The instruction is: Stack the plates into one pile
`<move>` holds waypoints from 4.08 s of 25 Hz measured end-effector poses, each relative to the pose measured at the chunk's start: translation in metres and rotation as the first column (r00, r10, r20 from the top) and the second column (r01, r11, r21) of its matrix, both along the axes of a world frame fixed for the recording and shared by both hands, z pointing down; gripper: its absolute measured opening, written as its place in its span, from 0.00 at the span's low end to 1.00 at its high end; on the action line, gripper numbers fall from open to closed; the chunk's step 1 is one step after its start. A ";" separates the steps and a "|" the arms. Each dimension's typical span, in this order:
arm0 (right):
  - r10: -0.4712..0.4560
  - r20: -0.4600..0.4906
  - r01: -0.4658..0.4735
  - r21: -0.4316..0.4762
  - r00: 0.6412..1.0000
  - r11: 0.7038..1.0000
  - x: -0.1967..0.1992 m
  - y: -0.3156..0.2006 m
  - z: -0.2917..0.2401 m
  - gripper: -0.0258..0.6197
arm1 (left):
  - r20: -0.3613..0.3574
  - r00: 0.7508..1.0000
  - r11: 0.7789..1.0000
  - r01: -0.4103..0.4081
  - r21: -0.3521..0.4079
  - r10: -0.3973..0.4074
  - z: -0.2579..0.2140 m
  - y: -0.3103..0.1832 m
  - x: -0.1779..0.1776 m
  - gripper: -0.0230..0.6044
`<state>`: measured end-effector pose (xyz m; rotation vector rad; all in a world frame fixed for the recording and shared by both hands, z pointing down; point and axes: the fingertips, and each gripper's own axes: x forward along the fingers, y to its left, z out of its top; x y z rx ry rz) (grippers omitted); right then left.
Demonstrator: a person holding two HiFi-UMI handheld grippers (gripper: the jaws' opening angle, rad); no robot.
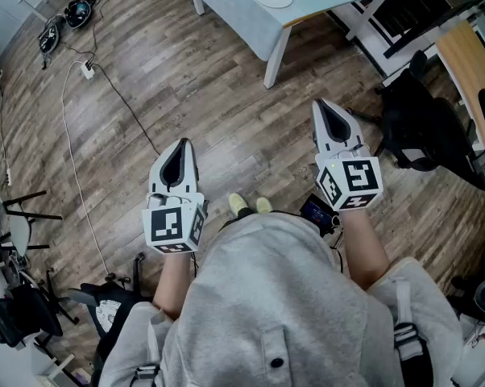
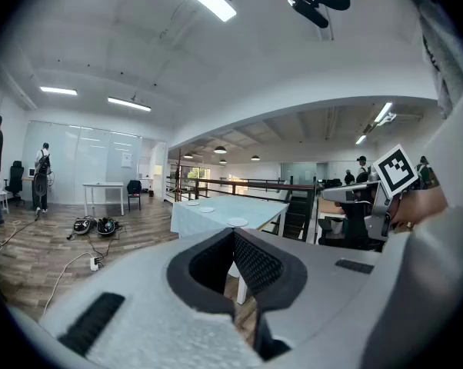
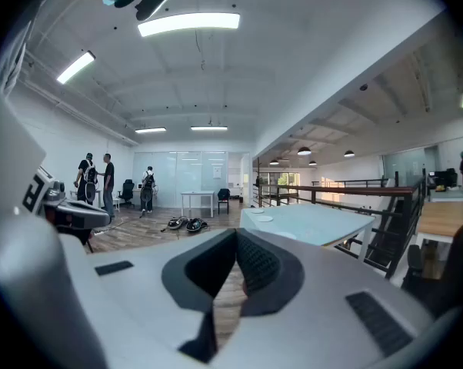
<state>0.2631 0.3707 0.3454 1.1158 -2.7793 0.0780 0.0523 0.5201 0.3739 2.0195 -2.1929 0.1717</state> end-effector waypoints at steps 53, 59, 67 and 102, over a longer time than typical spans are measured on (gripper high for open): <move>-0.003 0.105 0.005 -0.016 0.994 1.000 -0.099 -0.187 0.029 0.08 | 0.045 0.995 0.994 -0.090 -0.056 0.093 0.024 -0.210 -0.084 0.06; -0.020 0.086 0.020 -0.002 0.996 1.000 -0.110 -0.245 0.022 0.08 | 0.061 0.988 0.988 -0.139 -0.073 0.143 0.026 -0.277 -0.079 0.06; -0.038 0.096 0.040 -0.020 0.995 0.999 -0.115 -0.306 0.025 0.08 | 0.076 0.987 0.987 -0.135 -0.091 0.142 0.020 -0.347 -0.074 0.06; -0.040 0.092 0.042 -0.024 0.995 0.999 -0.160 -0.470 0.036 0.08 | 0.113 0.978 0.980 -0.163 -0.113 0.176 0.041 -0.545 -0.120 0.06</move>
